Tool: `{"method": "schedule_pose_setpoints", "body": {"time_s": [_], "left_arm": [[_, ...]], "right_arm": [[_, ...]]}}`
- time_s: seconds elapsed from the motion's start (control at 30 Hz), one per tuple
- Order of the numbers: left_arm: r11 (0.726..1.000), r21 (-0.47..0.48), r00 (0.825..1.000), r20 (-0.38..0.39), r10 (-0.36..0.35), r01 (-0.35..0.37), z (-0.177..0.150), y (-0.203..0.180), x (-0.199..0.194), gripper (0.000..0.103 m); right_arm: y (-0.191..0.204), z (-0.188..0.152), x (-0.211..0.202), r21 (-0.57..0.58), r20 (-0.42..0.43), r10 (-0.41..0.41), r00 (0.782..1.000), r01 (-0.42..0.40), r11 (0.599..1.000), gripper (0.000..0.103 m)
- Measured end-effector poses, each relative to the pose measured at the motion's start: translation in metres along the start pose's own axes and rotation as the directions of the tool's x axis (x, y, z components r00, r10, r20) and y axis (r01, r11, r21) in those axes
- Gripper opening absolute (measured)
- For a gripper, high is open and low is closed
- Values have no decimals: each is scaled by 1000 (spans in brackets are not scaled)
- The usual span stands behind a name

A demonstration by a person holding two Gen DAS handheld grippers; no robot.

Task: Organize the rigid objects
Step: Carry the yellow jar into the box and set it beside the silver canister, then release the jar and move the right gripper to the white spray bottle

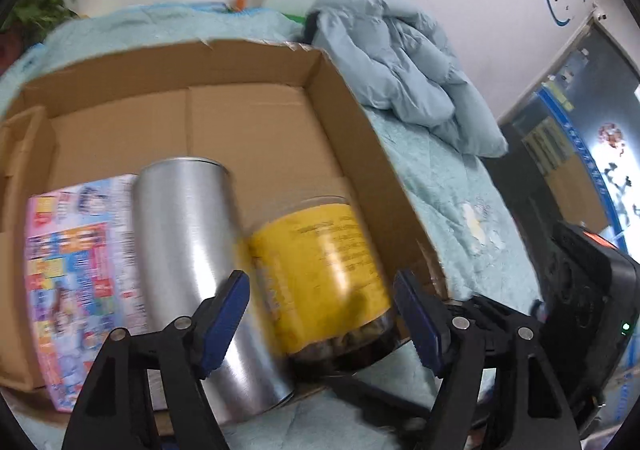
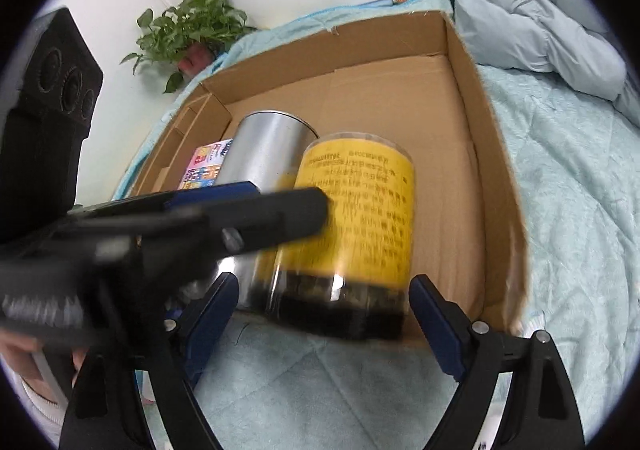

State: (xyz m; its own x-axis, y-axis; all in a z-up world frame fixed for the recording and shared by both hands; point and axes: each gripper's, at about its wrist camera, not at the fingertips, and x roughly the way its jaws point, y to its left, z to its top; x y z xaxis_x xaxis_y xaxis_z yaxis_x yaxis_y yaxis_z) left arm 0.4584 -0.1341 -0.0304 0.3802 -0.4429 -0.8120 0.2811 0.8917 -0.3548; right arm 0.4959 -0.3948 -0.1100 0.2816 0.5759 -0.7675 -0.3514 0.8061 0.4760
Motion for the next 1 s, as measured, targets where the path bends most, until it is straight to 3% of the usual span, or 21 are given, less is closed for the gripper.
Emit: {"method": "schedule_pose_setpoints", "body": {"time_s": [0.1,0.2,0.27,0.33,0.5,0.63,0.73,0.8,0.87,0.9,0.93,1.0], "left_arm": [[998,30,993,100,57,-61,-18,2,-37,76],[993,55,971,223,93,-107,-44,3,-77,92],[985,62,940,315,132,-159,-69,2,-106,102],[972,50,899,394,192,-230,-97,2,-133,102],[951,-6,834,479,274,-310,-147,10,-183,102],[899,-46,732,563,384,-436,-184,14,-234,102],[872,-67,690,584,428,-484,-207,20,-271,102],[862,-81,672,591,446,-501,-217,23,-290,102],[858,-103,654,603,456,-503,-230,25,-308,102],[859,-108,648,611,454,-501,-233,26,-313,90],[862,-113,646,616,451,-494,-240,27,-319,56],[876,-100,685,584,436,-472,-241,27,-317,16]], "right_arm": [[6,-16,-26,-28,87,-72,994,75,997,88],[14,-46,-54,-33,189,-113,975,122,992,91],[20,-68,-61,-41,207,-114,972,125,991,91],[30,-86,-62,-46,223,-141,965,155,987,91],[55,-106,-64,-96,262,-129,956,159,983,91],[79,-111,-72,-164,292,-136,947,190,968,88],[91,-117,-83,-198,331,-193,924,268,943,57],[94,-121,-89,-200,348,-238,907,320,926,22],[96,-128,-96,-187,368,-283,886,369,911,11],[97,-131,-99,-181,379,-293,878,381,907,11],[98,-134,-102,-180,388,-299,872,390,903,11],[103,-141,-107,-188,402,-301,865,400,897,11]]}}
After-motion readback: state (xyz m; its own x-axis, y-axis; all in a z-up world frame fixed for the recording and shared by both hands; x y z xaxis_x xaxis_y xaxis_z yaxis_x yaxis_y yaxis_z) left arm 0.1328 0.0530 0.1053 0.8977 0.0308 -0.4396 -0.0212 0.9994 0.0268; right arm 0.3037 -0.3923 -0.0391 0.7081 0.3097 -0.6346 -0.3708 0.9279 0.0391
